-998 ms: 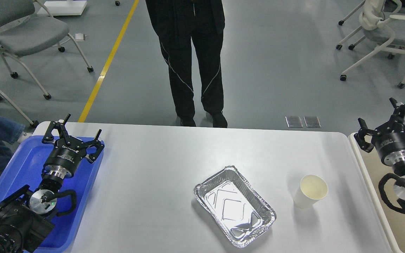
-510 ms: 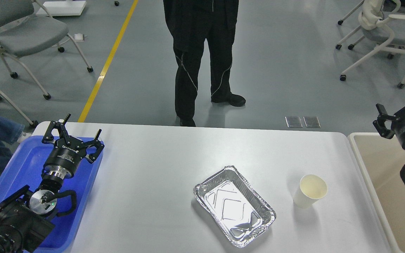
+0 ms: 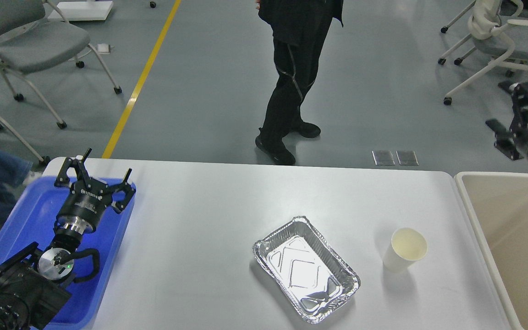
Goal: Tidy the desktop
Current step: 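Move the right gripper out and down toward the white paper cup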
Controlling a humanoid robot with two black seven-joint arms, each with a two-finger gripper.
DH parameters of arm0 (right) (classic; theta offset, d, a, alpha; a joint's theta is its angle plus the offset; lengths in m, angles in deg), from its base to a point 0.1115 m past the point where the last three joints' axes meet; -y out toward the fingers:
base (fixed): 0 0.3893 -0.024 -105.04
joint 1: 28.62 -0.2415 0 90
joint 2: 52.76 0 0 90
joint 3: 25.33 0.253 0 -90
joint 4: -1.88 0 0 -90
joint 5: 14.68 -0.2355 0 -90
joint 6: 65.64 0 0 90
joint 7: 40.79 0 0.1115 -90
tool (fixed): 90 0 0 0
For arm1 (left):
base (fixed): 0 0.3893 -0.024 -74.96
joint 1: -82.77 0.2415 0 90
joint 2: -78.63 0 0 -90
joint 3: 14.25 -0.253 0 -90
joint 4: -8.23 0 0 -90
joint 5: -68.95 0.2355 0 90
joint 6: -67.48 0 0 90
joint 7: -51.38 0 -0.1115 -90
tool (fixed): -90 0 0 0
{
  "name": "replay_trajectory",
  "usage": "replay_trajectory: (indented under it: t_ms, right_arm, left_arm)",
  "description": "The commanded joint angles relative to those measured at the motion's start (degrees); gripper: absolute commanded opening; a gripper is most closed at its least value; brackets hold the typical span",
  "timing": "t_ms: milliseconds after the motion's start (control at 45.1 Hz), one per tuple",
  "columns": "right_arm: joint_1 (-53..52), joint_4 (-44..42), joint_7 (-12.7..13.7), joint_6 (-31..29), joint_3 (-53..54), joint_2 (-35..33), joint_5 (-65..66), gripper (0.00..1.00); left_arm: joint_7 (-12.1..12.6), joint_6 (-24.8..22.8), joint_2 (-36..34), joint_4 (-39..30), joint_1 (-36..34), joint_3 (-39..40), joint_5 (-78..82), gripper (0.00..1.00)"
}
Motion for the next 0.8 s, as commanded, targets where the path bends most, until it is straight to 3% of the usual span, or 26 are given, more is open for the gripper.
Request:
replay_trajectory:
  t_ms: [0,244,599,776]
  right_arm:
    - [-12.28,0.59,0.16,-0.47,-23.20,-3.13,6.81,1.00]
    - [-22.48,5.16,0.07,-0.56,-41.68,-3.39,13.49,1.00]
    - [-25.39,19.92,0.07,-0.64,-42.65,-5.67,38.01,1.00]
    - [-23.46,22.92,0.07,-0.64,-42.56,-4.36,44.35,1.00]
  left_arm:
    - [0.00,0.00,-0.06,-0.01,0.02,0.00,0.00,1.00]
    - [0.00,0.00,-0.06,0.08,0.02,0.00,0.00,1.00]
    - [0.00,0.00,-0.06,-0.01,0.02,0.00,0.00,1.00]
    - [0.00,0.00,-0.06,-0.01,0.02,0.00,0.00,1.00]
